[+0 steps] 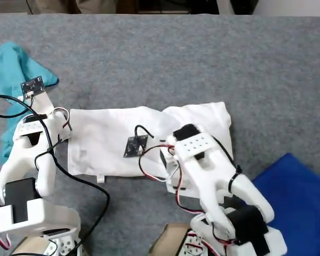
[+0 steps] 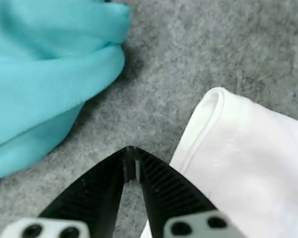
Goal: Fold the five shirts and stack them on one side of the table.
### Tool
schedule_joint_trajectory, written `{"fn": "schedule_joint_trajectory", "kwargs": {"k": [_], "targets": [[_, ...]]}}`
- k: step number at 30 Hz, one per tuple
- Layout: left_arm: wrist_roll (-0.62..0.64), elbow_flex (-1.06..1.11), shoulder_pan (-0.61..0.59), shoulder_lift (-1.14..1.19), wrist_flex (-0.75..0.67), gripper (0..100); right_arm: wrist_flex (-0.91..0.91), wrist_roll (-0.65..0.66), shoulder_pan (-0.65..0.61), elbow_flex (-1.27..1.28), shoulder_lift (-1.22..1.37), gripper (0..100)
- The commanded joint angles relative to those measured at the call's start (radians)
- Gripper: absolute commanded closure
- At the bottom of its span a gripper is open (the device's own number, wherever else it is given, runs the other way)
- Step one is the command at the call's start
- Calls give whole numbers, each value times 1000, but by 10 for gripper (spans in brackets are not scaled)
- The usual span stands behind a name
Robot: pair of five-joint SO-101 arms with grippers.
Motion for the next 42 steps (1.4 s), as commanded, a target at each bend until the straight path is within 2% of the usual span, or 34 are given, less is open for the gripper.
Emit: {"fn": "schedule_joint_trajectory", "kwargs": {"k": [1, 6, 9, 11, 13, 17, 21, 28, 33, 38, 42], "targets": [[5, -52, -9, -5, 6, 980, 100, -2, -67, -13, -16, 994], [5, -52, -9, -5, 6, 980, 149, -12, -209, -15, -96, 994], [5, -52, -9, -5, 8, 980, 103, -55, -225, -25, -107, 994], [5, -52, -9, -5, 8, 980, 101, -60, -163, -62, -108, 994], [5, -51, -9, -5, 8, 980, 101, -52, -47, -117, -105, 994], [5, -51, -9, -5, 8, 980, 98, 94, 176, -177, -102, 994], [5, -52, -9, -5, 8, 980, 114, 167, 271, -143, -102, 994], [5, -52, -9, -5, 8, 980, -9, 176, 268, 38, -102, 994], [5, -52, -9, -5, 8, 980, -14, 178, 246, 116, -108, 994], [5, -52, -9, -5, 8, 980, -2, 166, 150, 162, -110, 994], [5, -52, -9, -5, 8, 980, -2, 94, 33, 162, -110, 994]]}}
